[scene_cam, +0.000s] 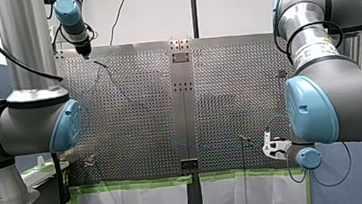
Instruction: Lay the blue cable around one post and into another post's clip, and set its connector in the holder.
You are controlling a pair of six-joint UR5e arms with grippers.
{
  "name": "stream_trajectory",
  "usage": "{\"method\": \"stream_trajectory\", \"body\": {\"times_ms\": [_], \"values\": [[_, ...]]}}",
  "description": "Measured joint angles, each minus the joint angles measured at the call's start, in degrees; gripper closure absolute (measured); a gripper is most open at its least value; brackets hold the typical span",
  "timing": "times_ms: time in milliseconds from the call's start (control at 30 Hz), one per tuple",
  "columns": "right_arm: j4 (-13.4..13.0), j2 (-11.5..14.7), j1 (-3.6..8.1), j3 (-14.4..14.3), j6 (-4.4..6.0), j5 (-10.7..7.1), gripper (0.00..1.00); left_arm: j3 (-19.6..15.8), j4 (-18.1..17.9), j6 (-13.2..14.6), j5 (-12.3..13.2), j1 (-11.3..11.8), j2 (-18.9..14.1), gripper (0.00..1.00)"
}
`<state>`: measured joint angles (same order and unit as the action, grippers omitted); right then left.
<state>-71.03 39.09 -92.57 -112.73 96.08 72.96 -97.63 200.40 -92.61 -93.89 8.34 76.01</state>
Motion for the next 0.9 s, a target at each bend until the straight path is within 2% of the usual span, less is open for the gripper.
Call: {"method": "stream_trajectory", "body": {"times_ms": [700,900], "values": [[0.1,0.0,-0.15,0.0,0.00,0.00,1.00,0.0,0.1,-0.5,-0.2,-0.3,0.1,0.00],[0.1,0.0,-0.18,0.0,-0.12,0.00,1.00,-0.1,0.0,-0.5,0.6,-0.8,-0.1,0.00]]}}
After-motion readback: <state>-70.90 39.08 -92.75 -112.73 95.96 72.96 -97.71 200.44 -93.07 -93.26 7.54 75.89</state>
